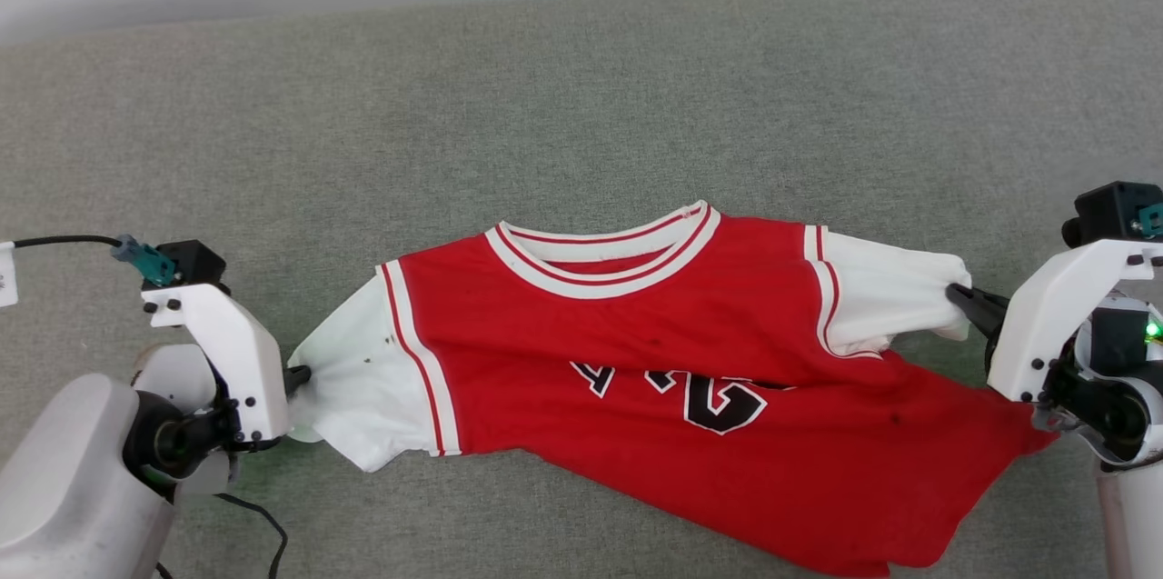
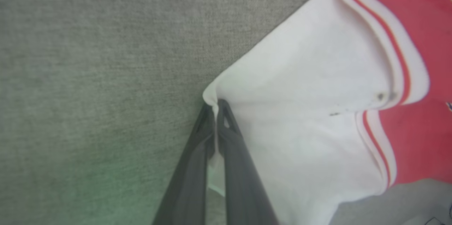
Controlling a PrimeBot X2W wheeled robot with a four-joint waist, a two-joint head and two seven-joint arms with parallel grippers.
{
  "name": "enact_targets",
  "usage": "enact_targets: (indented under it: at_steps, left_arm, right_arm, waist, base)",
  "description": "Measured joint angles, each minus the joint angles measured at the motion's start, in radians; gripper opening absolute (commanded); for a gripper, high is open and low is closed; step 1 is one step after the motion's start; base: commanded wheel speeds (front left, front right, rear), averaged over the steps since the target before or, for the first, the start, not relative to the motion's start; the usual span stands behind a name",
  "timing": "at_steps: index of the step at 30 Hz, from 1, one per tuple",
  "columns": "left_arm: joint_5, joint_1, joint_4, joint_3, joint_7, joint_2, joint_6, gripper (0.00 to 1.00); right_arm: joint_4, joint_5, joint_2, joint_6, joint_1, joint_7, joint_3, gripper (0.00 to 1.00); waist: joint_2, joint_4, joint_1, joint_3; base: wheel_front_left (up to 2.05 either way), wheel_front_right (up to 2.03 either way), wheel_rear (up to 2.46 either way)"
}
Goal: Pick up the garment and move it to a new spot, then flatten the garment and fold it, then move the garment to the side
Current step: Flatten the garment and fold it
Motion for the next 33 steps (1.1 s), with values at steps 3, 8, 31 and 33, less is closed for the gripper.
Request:
enact_targets:
  at_steps: [3,8,31,33]
  left_arm:
    - [0.014,-0.003,0.007,-0.004,-0.038,-0.019,0.002,0.00]
    - [0.060,-0.066,0.008,-0.015,-0.106,-0.041,-0.002,0.00]
    - [0.323,-0.658,0.074,0.006,-0.394,-0.055,0.075,0.00]
    - [0.338,-0.711,0.095,0.019,-0.438,-0.058,0.091,0.00]
  right_arm:
    - [0.003,-0.002,-0.014,0.000,-0.001,-0.012,-0.001,0.00]
    - [0.001,-0.020,-0.048,0.000,-0.021,-0.037,0.005,0.00]
    - [0.045,-0.074,-0.236,0.000,-0.535,-0.174,0.109,0.00]
    - [0.072,-0.082,-0.236,0.000,-0.605,-0.204,0.119,0.00]
  waist:
    - [0.0000,0.006,0.0001,-0.016]
    - [0.0000,0.025,0.0002,-0.059]
    - [0.0000,0.043,0.0001,-0.134]
    - [0.0000,0.035,0.0001,-0.107]
  base:
    - [0.00,0.00,0.00]
    - [0.00,0.00,0.00]
    - [0.00,0.00,0.00]
    - [0.00,0.00,0.00]
